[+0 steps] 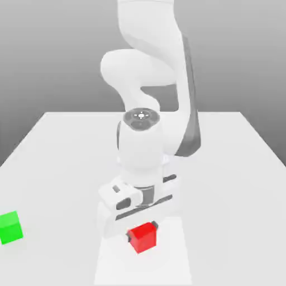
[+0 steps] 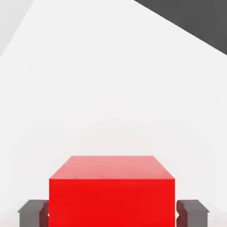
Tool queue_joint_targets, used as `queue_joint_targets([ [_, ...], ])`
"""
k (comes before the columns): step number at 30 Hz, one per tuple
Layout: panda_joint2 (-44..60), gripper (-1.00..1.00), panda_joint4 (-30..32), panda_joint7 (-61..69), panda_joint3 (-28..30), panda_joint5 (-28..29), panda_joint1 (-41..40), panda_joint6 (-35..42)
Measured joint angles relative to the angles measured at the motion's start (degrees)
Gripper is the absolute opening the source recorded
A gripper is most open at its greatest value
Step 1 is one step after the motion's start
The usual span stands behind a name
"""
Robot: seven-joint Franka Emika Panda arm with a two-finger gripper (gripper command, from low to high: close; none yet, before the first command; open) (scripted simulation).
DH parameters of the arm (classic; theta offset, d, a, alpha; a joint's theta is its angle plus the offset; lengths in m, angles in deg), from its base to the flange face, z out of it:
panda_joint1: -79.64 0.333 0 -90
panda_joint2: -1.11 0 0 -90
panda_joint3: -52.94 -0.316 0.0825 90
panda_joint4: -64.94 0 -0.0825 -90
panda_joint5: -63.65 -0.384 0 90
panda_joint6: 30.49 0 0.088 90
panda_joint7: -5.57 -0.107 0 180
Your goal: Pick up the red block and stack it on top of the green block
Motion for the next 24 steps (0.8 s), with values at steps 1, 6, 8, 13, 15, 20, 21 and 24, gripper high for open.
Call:
queue_joint_targets([
  [1,0.0,-1.0,0.0,-0.03,0.0,0.04,-0.01,0.03],
  [6,-4.44,-1.0,0.68,-1.15,0.68,1.6,0.32,3.75],
  [8,-8.46,-1.0,1.27,-2.05,1.01,2.83,0.36,7.15],
  [13,-10.55,-1.0,-2.86,3.96,5.16,2.33,-9.69,13.61],
  [15,-9.53,-1.0,-5.81,8.06,7.48,1.56,-14.67,15.67],
  [20,-7.0,-1.0,-13.24,18.17,13.91,-0.01,-25.6,20.69],
  [21,-5.85,-1.0,-14.27,19.87,14.52,-0.75,-26.92,20.59],
  [24,-0.5,-1.0,-15.45,23.46,13.33,-4.31,-29.22,16.63],
])
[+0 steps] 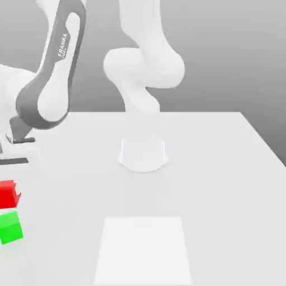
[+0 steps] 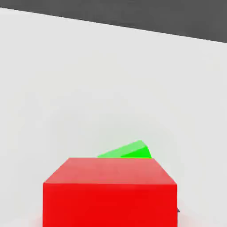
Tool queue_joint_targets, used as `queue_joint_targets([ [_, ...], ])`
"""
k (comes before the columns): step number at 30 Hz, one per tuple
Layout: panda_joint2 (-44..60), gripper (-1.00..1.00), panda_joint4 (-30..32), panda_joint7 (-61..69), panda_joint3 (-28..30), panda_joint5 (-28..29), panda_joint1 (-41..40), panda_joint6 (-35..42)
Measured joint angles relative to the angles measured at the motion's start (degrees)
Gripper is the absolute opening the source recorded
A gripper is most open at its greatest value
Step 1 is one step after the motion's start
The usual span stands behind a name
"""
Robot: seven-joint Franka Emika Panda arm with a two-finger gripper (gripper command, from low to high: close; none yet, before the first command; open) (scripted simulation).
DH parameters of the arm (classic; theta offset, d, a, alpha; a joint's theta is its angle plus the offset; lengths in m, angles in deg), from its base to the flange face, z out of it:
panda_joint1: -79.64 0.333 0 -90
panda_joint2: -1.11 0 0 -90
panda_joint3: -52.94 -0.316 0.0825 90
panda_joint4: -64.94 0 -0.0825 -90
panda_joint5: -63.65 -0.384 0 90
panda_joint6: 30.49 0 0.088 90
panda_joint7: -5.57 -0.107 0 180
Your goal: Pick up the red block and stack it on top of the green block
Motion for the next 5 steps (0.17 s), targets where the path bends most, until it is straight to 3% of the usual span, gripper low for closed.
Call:
queue_joint_targets([
  [1,2.0,-1.0,-0.18,1.02,-0.83,-1.31,-0.73,-1.73],
  [2,3.48,1.0,-0.3,1.74,-1.49,-2.27,-1.28,-3.02],
  [5,3.48,1.0,-0.3,1.74,-1.49,-2.27,-1.28,-3.01],
])
